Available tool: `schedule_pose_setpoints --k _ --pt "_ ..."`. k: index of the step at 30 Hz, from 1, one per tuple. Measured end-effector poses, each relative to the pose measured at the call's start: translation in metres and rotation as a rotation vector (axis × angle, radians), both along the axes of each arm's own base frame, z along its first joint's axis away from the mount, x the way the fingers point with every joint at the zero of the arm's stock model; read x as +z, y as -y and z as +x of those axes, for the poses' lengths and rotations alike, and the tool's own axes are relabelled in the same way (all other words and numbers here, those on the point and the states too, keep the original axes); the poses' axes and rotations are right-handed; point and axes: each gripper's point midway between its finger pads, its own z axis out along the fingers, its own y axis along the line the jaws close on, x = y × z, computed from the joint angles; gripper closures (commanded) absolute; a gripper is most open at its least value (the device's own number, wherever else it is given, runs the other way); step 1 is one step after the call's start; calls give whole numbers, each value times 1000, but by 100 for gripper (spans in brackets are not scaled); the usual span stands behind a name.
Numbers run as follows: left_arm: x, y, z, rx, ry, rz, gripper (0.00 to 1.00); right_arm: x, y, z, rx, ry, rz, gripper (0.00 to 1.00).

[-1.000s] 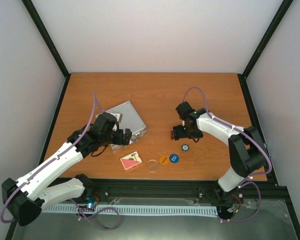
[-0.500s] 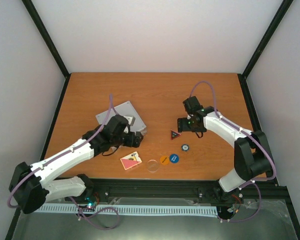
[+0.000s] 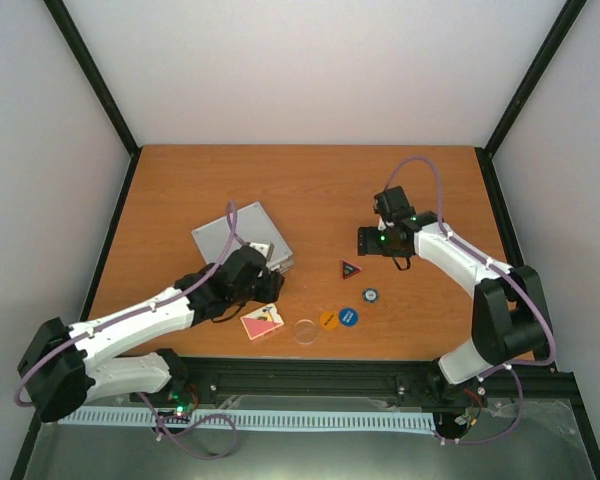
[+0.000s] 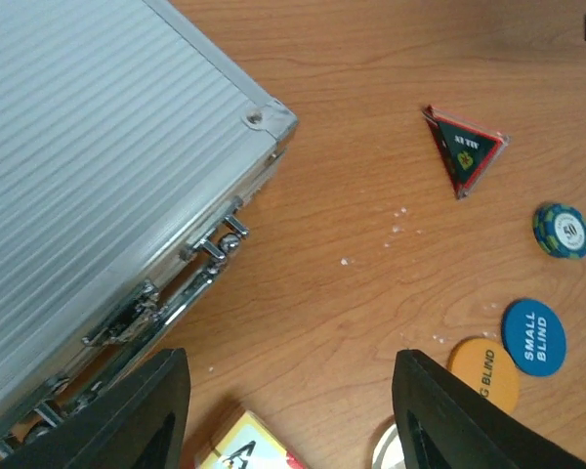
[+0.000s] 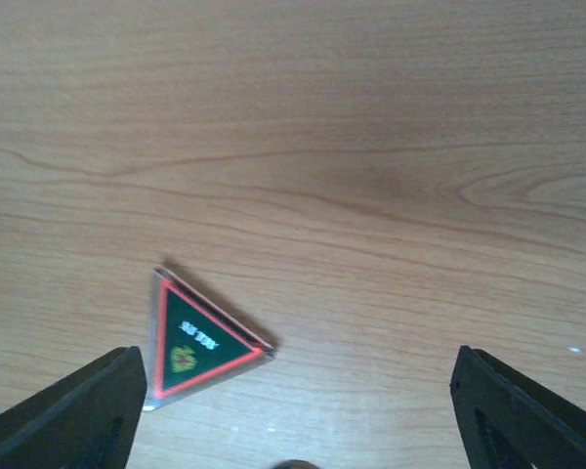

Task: Pack up texas hold em set

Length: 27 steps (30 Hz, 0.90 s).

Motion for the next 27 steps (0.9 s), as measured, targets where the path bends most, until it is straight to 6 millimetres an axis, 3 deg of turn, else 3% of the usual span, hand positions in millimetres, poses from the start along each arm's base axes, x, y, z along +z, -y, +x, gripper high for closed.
schedule_pose_setpoints --k 3,6,13,16,21,27 --pt "3 -4 1 36 20 1 38 8 -10 3 25 17 67 17" --pt "25 -16 6 101 78 -12 33 17 -25 3 68 40 137 18" --pt "147 -65 18 318 330 -78 25 36 -82 -21 232 87 295 18" --pt "179 -90 15 401 401 -82 23 35 -115 -40 320 77 351 19" --pt "186 -111 9 460 426 -49 23 24 -165 -61 422 36 431 27" --pt "170 -116 6 456 402 -6 23 -4 -192 -69 420 -9 456 34"
